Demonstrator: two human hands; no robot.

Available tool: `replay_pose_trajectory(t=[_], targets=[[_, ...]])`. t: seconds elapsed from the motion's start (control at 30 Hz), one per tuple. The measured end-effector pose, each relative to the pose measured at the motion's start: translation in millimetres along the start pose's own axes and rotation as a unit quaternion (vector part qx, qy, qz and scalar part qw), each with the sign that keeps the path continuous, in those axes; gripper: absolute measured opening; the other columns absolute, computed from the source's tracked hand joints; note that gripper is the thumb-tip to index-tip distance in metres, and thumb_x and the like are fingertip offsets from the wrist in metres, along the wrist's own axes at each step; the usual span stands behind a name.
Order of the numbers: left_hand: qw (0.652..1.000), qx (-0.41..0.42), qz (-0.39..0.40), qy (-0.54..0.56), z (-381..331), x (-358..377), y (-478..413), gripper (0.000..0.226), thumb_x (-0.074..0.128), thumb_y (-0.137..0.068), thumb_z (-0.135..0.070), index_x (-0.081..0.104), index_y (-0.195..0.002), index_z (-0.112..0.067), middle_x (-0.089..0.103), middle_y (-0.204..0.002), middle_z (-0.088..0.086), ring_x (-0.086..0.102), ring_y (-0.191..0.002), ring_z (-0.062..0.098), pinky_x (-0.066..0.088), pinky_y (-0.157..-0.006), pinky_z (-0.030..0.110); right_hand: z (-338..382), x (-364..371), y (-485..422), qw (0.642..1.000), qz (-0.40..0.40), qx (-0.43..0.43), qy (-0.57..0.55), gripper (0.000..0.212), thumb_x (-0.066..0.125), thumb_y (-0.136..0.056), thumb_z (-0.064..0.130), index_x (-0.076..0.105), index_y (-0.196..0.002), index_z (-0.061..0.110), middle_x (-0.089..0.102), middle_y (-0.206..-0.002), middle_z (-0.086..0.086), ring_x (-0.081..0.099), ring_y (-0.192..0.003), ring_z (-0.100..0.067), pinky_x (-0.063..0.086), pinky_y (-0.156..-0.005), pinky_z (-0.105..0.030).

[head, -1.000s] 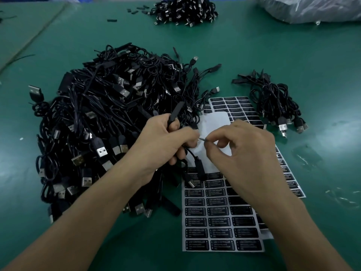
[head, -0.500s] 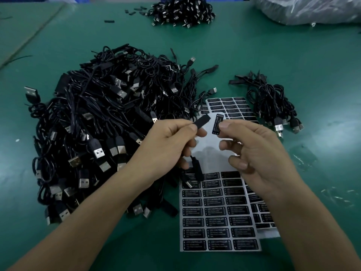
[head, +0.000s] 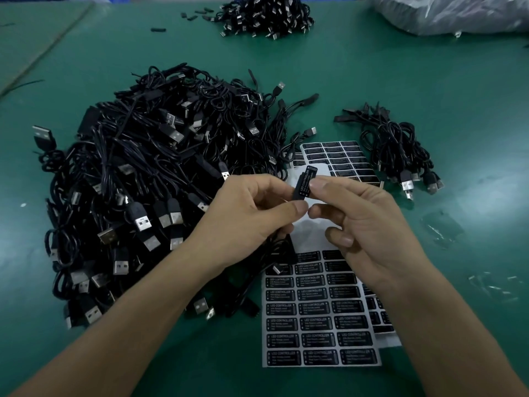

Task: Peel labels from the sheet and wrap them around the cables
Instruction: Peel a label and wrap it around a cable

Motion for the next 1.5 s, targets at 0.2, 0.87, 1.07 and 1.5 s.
replay_pose_trajectory(t=[0.2, 0.87, 1.07, 1.5], targets=[[0.999, 0.032, -0.015, 0.012, -4.5, -2.3, -0.3, 0.025, 0.073, -0.091, -0.01, 0.054, -0.095, -0.026, 0.072, -0.074, 0.005, 0.073, -0.061, 0.024, 0.056, -0.061, 0.034, -2.6, -2.0, -2.1, 1.0, -0.002, 0.0, 0.004, 0.013, 0.079, -0.061, 0.031, 0.08, -0.071, 0.023, 0.073, -0.082, 0.004, 0.062, -0.062, -0.004, 0.029, -0.036, -0.013], [0.998, 0.018, -0.054, -0.018, -8.4, -5.2, 4.0, 0.007, 0.068, -0.095, -0.018, 0.072, -0.091, -0.014, 0.074, -0.08, 0.004, 0.075, -0.065, 0.02, 0.053, -0.065, 0.067, 25.4, -3.8, 9.0, 0.967, -0.048, -0.186, 0.17, 0.007, 0.078, -0.085, 0.019, 0.08, -0.086, 0.026, 0.074, -0.071, 0.004, 0.062, -0.057, -0.004, 0.043, -0.046, -0.013], [0.998, 0.021, -0.063, -0.014, -6.4, -8.0, 3.1, 0.007, 0.069, -0.095, -0.017, 0.072, -0.089, -0.014, 0.074, -0.079, 0.005, 0.075, -0.064, 0.02, 0.054, -0.065, 0.068, 23.6, -9.2, 6.8, 0.972, -0.065, -0.166, 0.155, 0.003, 0.08, -0.083, 0.019, 0.078, -0.085, 0.02, 0.07, -0.067, 0.001, 0.061, -0.055, -0.006, 0.042, -0.041, -0.019], [0.999, 0.024, -0.04, -0.021, -1.7, -3.2, 0.4, 0.011, 0.078, -0.087, -0.012, 0.069, -0.092, -0.018, 0.074, -0.075, 0.007, 0.074, -0.062, 0.018, 0.055, -0.065, 0.037, 21.1, -4.4, 1.5, 0.972, -0.047, -0.155, 0.171, 0.026, 0.071, -0.09, 0.014, 0.074, -0.066, 0.025, 0.056, -0.054, 0.008, 0.048, -0.048, -0.003, 0.036, -0.044, -0.014]])
Point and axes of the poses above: each hand's wrist, its own y-axis away from the middle knuckle, its own x-axis out of the palm, z = x × y, the point moved 10 cm from there along -y, towards the middle knuckle
